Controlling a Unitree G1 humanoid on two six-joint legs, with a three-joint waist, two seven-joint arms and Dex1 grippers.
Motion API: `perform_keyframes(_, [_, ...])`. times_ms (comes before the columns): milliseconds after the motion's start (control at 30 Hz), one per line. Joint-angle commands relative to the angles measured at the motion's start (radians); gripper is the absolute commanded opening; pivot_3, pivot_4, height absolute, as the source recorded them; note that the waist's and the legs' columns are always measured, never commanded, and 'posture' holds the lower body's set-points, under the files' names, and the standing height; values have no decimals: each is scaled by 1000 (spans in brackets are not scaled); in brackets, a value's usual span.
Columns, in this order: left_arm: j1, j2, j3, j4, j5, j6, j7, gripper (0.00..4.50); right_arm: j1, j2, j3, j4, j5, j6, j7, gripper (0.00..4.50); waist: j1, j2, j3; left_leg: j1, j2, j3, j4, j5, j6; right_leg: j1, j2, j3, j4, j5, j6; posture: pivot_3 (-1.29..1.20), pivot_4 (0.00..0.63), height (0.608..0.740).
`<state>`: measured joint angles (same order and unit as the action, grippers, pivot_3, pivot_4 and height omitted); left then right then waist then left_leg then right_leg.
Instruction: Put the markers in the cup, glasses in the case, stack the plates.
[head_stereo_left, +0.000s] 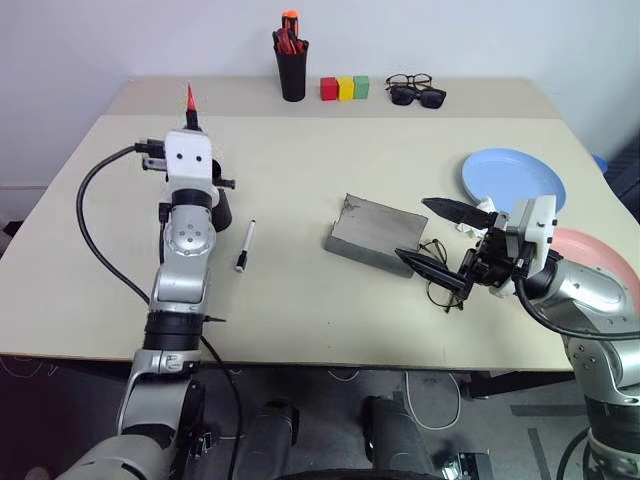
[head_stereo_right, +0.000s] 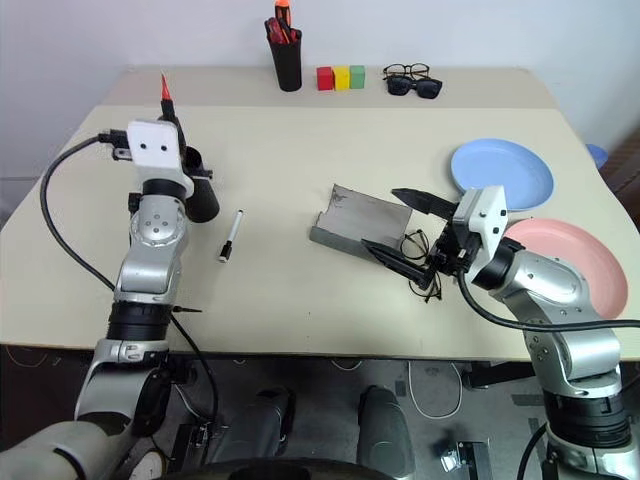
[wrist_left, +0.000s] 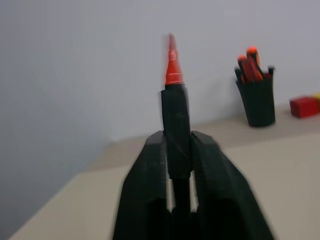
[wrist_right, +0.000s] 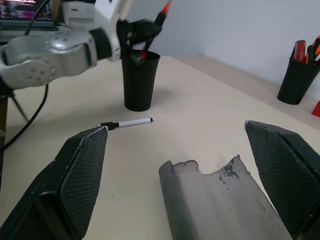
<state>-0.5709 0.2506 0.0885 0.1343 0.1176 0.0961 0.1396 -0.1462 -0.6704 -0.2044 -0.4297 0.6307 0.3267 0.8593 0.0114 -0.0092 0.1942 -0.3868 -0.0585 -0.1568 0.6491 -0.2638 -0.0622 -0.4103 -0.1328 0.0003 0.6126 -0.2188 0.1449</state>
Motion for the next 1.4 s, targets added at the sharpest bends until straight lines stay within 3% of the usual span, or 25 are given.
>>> perform_keyframes(33, [-1, -9, 12, -85, -19, 15, -15, 2455, 1, -6, -29, -37, 9, -18, -1, 4500, 0, 0, 0, 0, 0, 0, 0, 0, 0, 0, 0, 0, 0, 0, 0, 0, 150, 740])
perform_keyframes(67, [5, -13, 17, -112, -34, 25, -30, 2908, 1, -5, -28, -36, 7, -19, -1, 4500, 1, 0, 0, 0, 0, 0, 0, 0, 0, 0, 0, 0, 0, 0, 0, 0, 150, 740])
perform_keyframes(233, [25, -14, 19, -264, -129, 119, -135, 2908, -2, -4, -25, -20, 2, -25, 3, 4500, 1, 0, 0, 0, 0, 0, 0, 1, -1, 0, 0, 0, 0, 0, 0, 0, 150, 740])
perform_keyframes(500, [130, 109, -36, -604, -404, 661, -415, 2908, -4, 5, -14, 4, -18, -38, 7, 4500, -11, 0, 0, 1, 0, 0, 0, 1, -1, 0, 0, 0, 0, 0, 0, 0, 150, 740])
perform_keyframes(733, [146, 148, -18, -627, -397, 1111, -315, 2908, 20, 4, -20, 0, -14, -37, 15, 4500, -22, 0, 0, 2, 1, -1, 0, 1, -1, 1, 1, 0, 2, -2, 3, 0, 150, 740])
perform_keyframes(967, [119, 173, -44, -616, -374, 1284, -280, 2908, 79, -27, 10, -20, 8, -39, 133, 4500, -22, 0, 0, 2, 1, -1, -1, 1, -1, 1, 1, 0, 2, -2, 3, 0, 150, 740])
perform_keyframes(1133, [95, 187, -70, -575, -358, 1289, -283, 2908, 77, -27, 14, -14, 5, -45, 168, 4500, -22, 0, 0, 2, 1, -1, 0, 1, -1, 1, 1, 0, 2, -2, 3, 0, 150, 740])
perform_keyframes(1400, [21, 99, -86, -451, -325, 1380, -229, 2908, 78, -30, 14, -3, -16, -60, 186, 4500, -21, 0, 0, 1, 1, -1, -1, 1, -1, 1, 1, 0, 1, -2, 3, 0, 150, 740])
